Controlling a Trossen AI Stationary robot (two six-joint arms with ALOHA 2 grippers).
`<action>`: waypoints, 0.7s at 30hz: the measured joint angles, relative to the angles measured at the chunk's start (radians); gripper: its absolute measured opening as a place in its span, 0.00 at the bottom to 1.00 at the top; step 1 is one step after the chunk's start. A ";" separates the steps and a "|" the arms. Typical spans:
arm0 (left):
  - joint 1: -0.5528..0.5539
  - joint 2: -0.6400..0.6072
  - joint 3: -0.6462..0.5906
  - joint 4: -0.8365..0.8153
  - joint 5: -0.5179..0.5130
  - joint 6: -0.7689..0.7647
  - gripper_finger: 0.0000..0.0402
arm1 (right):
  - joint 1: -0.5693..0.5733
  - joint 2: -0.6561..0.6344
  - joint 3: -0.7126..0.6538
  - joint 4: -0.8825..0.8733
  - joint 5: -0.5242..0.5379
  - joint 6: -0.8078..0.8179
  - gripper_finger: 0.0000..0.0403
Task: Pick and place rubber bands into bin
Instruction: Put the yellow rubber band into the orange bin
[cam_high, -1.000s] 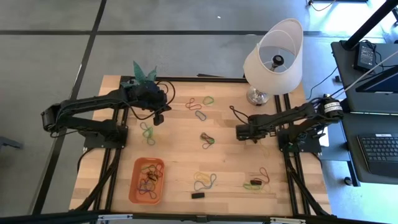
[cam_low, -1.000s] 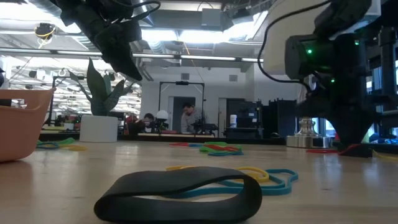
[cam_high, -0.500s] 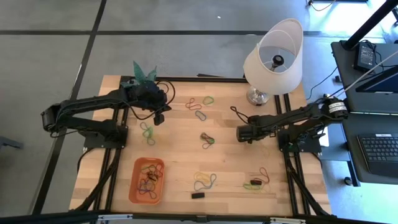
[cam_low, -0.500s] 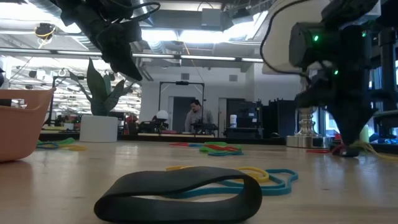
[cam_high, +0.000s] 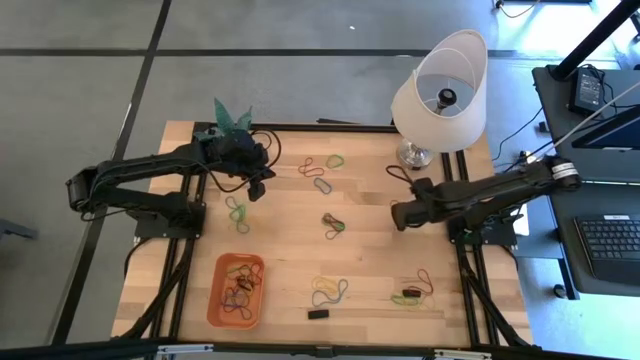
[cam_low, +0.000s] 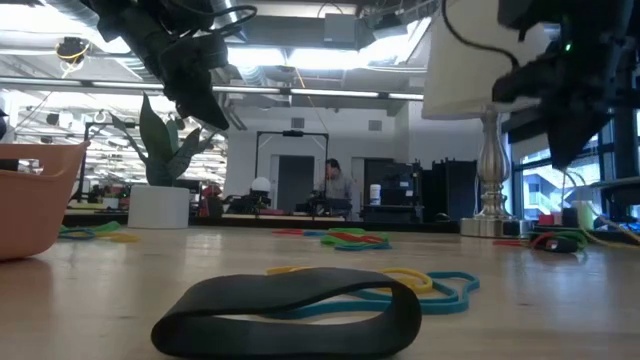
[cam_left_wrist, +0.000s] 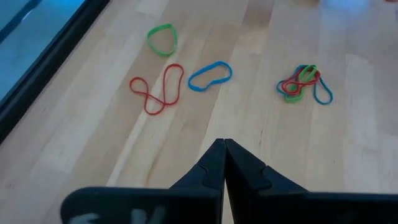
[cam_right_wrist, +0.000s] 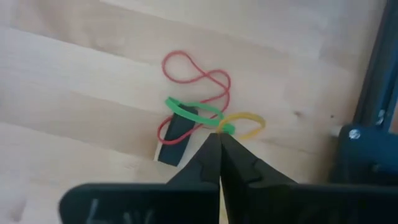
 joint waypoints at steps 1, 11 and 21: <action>0.000 0.000 0.000 0.001 0.000 -0.017 0.01 | 0.009 -0.011 0.009 -0.011 0.014 -0.002 0.00; -0.044 0.000 -0.001 0.159 0.000 -0.127 0.13 | 0.083 -0.098 0.104 -0.032 0.085 -0.109 0.00; -0.116 0.000 -0.001 0.500 -0.224 -0.162 0.35 | 0.049 -0.087 0.162 0.398 0.154 -0.544 0.00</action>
